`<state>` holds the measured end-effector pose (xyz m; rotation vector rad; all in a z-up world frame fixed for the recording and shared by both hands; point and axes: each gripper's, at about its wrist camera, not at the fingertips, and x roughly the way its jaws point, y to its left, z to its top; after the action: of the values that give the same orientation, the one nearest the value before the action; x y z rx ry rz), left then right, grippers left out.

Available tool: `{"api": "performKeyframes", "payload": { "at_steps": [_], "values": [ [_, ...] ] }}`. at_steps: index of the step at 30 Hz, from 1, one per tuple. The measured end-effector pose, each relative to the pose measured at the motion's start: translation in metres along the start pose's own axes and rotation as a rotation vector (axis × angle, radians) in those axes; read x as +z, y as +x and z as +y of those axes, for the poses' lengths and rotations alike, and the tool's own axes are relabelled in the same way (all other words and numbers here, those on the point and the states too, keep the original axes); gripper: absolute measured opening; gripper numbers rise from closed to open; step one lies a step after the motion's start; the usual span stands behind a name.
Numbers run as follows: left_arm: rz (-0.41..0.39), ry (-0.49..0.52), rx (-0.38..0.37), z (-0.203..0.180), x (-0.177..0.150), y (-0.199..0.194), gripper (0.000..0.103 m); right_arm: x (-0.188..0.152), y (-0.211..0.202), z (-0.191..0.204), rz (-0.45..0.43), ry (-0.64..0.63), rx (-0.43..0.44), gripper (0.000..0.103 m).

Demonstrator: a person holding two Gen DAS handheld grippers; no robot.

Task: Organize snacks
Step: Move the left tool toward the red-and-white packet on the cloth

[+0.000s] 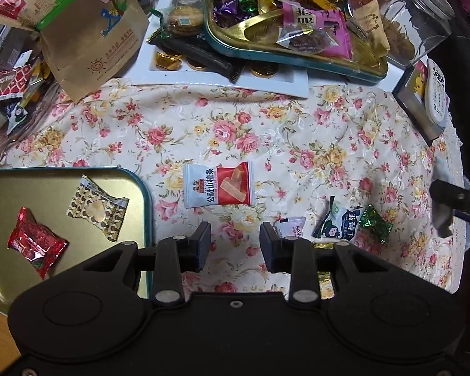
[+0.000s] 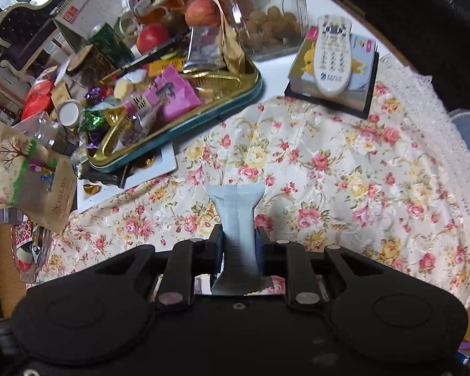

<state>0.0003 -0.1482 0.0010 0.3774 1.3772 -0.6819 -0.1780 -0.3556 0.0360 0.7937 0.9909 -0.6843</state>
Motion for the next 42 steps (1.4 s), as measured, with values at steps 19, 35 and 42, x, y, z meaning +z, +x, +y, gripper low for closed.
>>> {"api": "performKeyframes", "payload": {
  "at_steps": [19,35,42],
  "values": [
    [-0.094,0.457,0.084,-0.029,-0.009,0.024,0.042,0.004,-0.064,-0.006,-0.106,0.006,0.142,0.022],
    [-0.150,0.876,0.135,-0.018,-0.025,0.050,0.043,0.003,-0.055,0.004,-0.079,0.005,0.146,0.022],
    [-0.133,0.948,0.115,-0.017,-0.020,0.057,0.043,0.000,-0.045,0.011,-0.054,-0.011,0.138,0.022]
  ]
}}
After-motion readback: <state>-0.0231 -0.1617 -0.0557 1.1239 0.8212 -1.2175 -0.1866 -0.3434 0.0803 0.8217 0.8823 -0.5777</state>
